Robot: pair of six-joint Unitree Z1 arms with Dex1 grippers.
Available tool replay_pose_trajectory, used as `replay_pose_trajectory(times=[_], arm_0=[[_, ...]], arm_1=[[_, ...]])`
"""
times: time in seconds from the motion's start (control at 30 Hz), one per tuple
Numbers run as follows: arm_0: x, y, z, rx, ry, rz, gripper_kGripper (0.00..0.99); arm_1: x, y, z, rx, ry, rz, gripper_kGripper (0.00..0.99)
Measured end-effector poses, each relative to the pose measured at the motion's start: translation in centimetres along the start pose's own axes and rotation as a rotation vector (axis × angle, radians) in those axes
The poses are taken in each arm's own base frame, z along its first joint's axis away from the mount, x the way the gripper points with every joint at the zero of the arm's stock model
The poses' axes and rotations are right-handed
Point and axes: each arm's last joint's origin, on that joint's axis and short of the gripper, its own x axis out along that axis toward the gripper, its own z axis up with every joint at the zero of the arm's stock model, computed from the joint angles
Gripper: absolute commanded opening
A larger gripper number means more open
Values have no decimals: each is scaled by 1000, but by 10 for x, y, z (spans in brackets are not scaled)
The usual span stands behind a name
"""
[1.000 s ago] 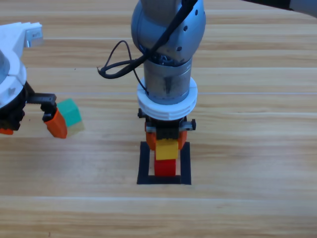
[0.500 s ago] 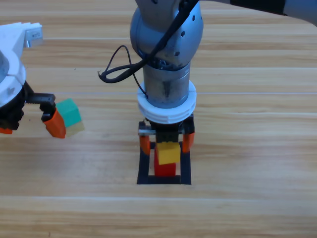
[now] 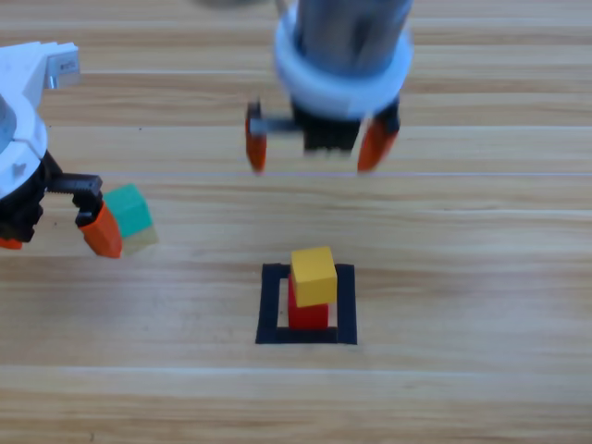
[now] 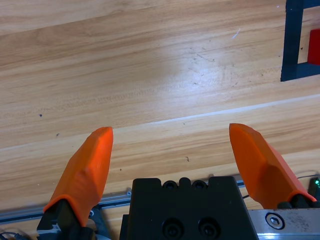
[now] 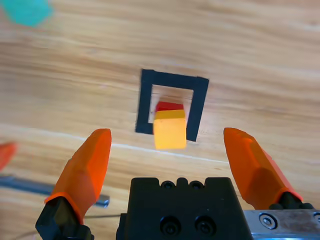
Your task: Stack the blocks in the rectangular block: red at the bottom, yellow in the middle, green on top
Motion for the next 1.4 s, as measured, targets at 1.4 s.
replay_pose_trajectory(times=[1.4], arm_0=[[55, 41, 149, 231, 145, 53, 976]], arm_1=[[-28, -191, -76, -504, -425, 366, 983]])
